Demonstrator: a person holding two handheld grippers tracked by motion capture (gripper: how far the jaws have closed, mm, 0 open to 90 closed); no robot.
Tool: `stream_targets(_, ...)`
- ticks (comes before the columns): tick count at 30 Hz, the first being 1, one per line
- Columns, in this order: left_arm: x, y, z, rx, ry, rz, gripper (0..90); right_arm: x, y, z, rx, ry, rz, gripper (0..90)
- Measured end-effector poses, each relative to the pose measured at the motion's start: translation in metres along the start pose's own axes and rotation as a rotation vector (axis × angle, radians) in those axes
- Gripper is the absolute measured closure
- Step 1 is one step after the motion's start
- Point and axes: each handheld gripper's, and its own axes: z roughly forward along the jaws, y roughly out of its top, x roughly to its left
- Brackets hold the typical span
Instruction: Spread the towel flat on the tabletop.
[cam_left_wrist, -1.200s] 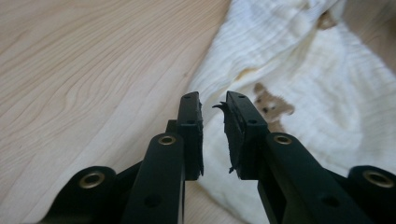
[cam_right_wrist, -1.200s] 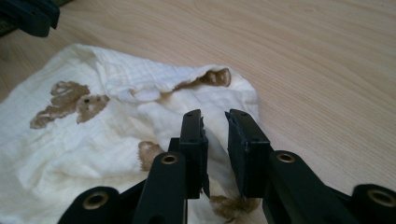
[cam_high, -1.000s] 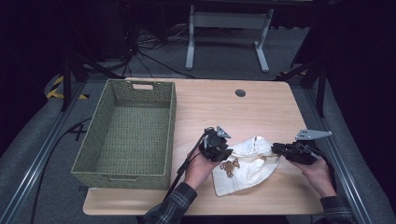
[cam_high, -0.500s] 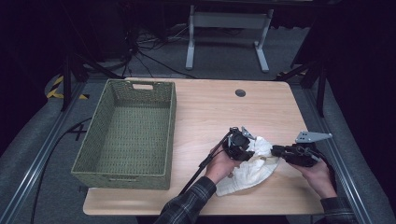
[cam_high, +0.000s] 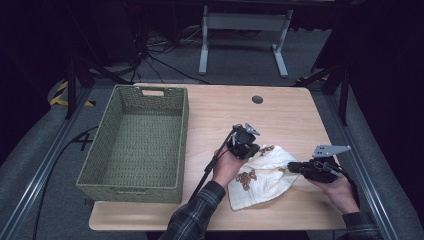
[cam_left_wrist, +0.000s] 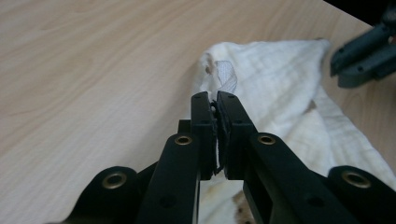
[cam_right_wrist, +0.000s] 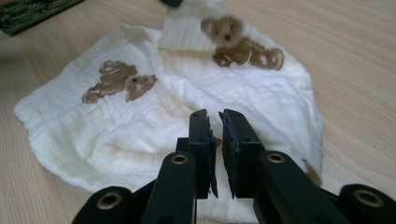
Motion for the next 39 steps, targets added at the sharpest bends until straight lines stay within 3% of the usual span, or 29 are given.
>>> stream_targets(4, 0.014, -0.002, -0.006, -0.005, 0.040, -0.030, 86.1, 0.001, 0.000, 0.002, 0.007, 0.005, -0.006, 82.3)
stream_targets(6, 0.029, -0.006, -0.010, -0.001, 0.078, -0.073, 86.1, 0.000, -0.001, 0.003, 0.014, 0.008, 0.001, 82.5)
stream_targets(8, 0.032, -0.007, -0.011, 0.003, 0.084, -0.079, 86.1, 0.000, -0.002, 0.003, 0.021, 0.010, 0.000, 82.6)
stream_targets(9, 0.039, -0.009, -0.011, 0.001, 0.104, -0.106, 86.1, 0.000, -0.002, 0.004, 0.026, 0.012, 0.001, 82.6)
stream_targets(10, 0.042, -0.010, -0.012, 0.006, 0.110, -0.100, 86.0, 0.000, -0.002, 0.004, 0.031, 0.013, 0.001, 82.6)
stream_targets(12, 0.043, -0.014, -0.012, -0.006, 0.141, -0.137, 83.1, 0.000, -0.003, 0.007, 0.035, 0.016, 0.000, 82.6)
stream_targets(16, 0.040, -0.016, -0.015, -0.006, 0.142, -0.130, 75.8, -0.002, -0.005, 0.010, 0.057, 0.014, 0.003, 83.1)
stream_targets(17, 0.035, -0.017, -0.018, -0.002, 0.139, -0.102, 75.2, -0.003, -0.006, 0.011, 0.062, 0.011, 0.001, 83.2)
stream_targets(18, 0.035, -0.017, -0.018, -0.002, 0.139, -0.102, 74.7, -0.004, -0.006, 0.011, 0.066, 0.012, 0.008, 83.3)
stream_targets(21, 0.025, -0.020, -0.021, 0.007, 0.105, -0.074, 76.1, -0.005, -0.006, 0.012, 0.070, 0.011, 0.010, 83.8)
stream_targets(23, 0.020, -0.020, -0.019, 0.019, 0.078, -0.061, 82.5, -0.005, -0.007, 0.014, 0.084, 0.014, 0.004, 85.5)
stream_targets(25, 0.015, -0.020, -0.009, 0.020, 0.030, -0.042, 86.4, -0.003, -0.007, 0.017, 0.096, 0.018, -0.003, 86.5)
stream_targets(29, 0.009, -0.018, 0.010, 0.038, -0.019, -0.029, 89.5, -0.002, -0.008, 0.021, 0.125, 0.018, -0.017, 88.2)
stream_targets(35, 0.000, -0.018, 0.035, 0.078, -0.054, -0.005, 89.6, -0.002, -0.010, 0.024, 0.145, 0.025, -0.027, 88.6)
stream_targets(36, -0.004, -0.018, 0.044, 0.106, -0.066, 0.009, 89.6, -0.001, -0.010, 0.025, 0.146, 0.026, -0.029, 88.7)
stream_targets(39, -0.008, -0.021, 0.052, 0.129, -0.059, 0.010, 89.7, 0.001, -0.011, 0.027, 0.171, 0.016, -0.046, 89.0)
